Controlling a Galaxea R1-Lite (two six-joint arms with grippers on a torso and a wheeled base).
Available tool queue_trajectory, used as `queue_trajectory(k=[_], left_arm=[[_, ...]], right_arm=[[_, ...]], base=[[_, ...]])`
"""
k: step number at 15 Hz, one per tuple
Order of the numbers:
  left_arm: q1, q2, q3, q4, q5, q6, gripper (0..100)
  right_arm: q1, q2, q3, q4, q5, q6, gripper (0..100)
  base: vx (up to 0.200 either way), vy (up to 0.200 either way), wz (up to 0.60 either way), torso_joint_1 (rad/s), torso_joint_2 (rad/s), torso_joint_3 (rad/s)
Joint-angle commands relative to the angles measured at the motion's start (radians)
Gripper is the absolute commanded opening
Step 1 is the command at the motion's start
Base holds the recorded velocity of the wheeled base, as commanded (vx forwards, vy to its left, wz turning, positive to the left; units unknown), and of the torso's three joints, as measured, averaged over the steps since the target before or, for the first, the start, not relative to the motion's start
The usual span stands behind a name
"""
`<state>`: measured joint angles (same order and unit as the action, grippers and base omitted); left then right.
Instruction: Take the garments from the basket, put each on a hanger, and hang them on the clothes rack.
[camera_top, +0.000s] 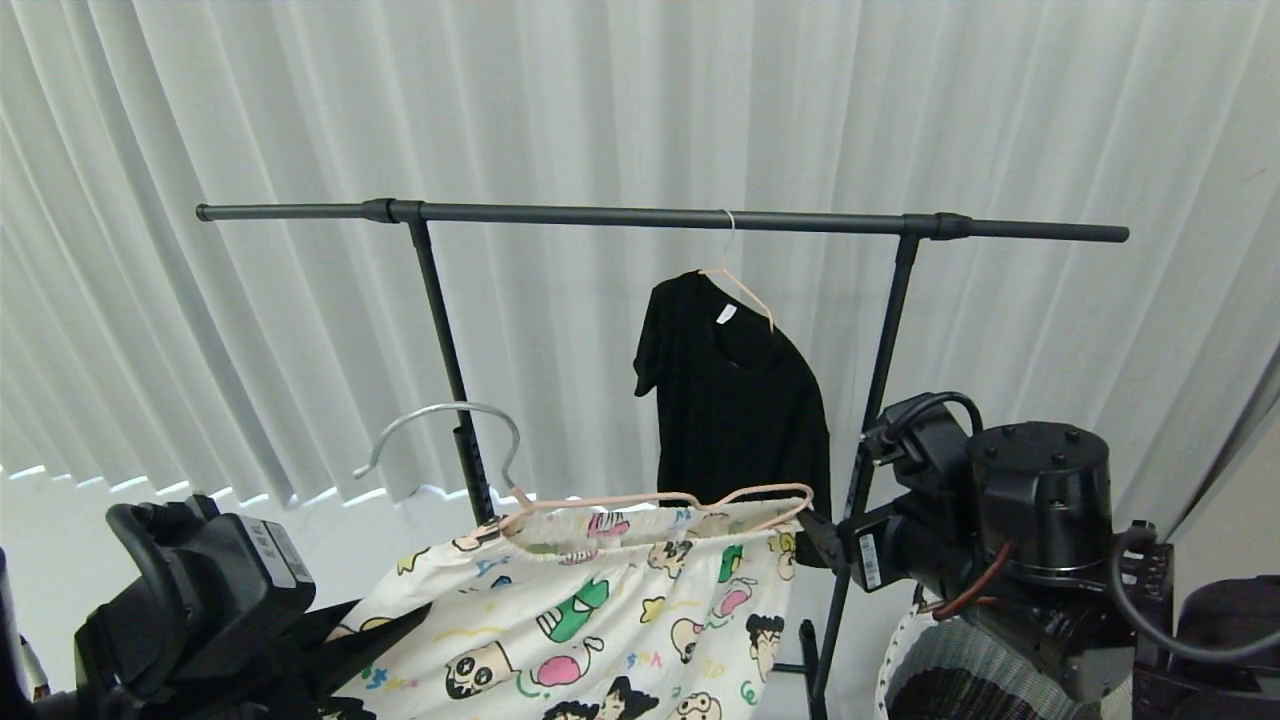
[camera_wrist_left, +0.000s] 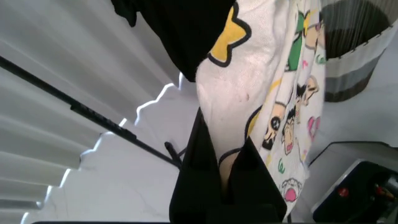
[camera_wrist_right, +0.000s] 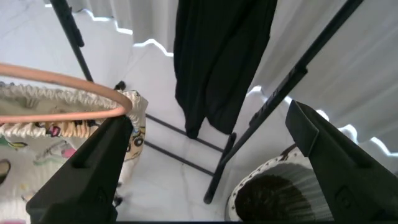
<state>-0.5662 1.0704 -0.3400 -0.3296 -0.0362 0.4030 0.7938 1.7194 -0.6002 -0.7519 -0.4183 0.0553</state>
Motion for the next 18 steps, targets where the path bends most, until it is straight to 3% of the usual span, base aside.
queue_trajectory(k=[1,5,8,11,14,16,18], left_arm=[[0.006,0.011,0.007,0.001,0.002,0.000,0],[0.065,0.043,0.004,0.001,0.002,0.000,0],[0.111,0.141,-0.002,-0.020,0.055,-0.003,0],[0.121,0.249,-0.001,-0.203,0.130,-0.042,0],[0.080,0.243,0.001,-0.278,0.122,-0.110,0],[0.037,0.220,0.003,-0.305,0.085,-0.135,0],[-0.018,0.183,0.009,-0.315,-0.008,-0.136,0]], right_arm=[[-0.031,-0.023,-0.007,0.000,0.012,-0.015,100],[-0.062,-0.060,-0.046,0.057,0.058,-0.040,100],[-0.044,-0.133,-0.161,0.220,0.130,-0.054,100],[0.045,-0.242,-0.199,0.391,0.196,-0.054,100],[0.107,-0.314,-0.199,0.505,0.253,-0.061,100],[0.094,-0.346,-0.201,0.569,0.337,-0.127,100],[0.085,-0.348,-0.202,0.589,0.406,-0.226,100]], base=[[0.000,0.000,0.00,0.000,0.00,0.000],[0.000,0.000,0.00,0.000,0.00,0.000],[0.000,0.000,0.00,0.000,0.00,0.000],[0.000,0.000,0.00,0.000,0.00,0.000],[0.000,0.000,0.00,0.000,0.00,0.000],[0.000,0.000,0.00,0.000,0.00,0.000],[0.000,0.000,0.00,0.000,0.00,0.000]])
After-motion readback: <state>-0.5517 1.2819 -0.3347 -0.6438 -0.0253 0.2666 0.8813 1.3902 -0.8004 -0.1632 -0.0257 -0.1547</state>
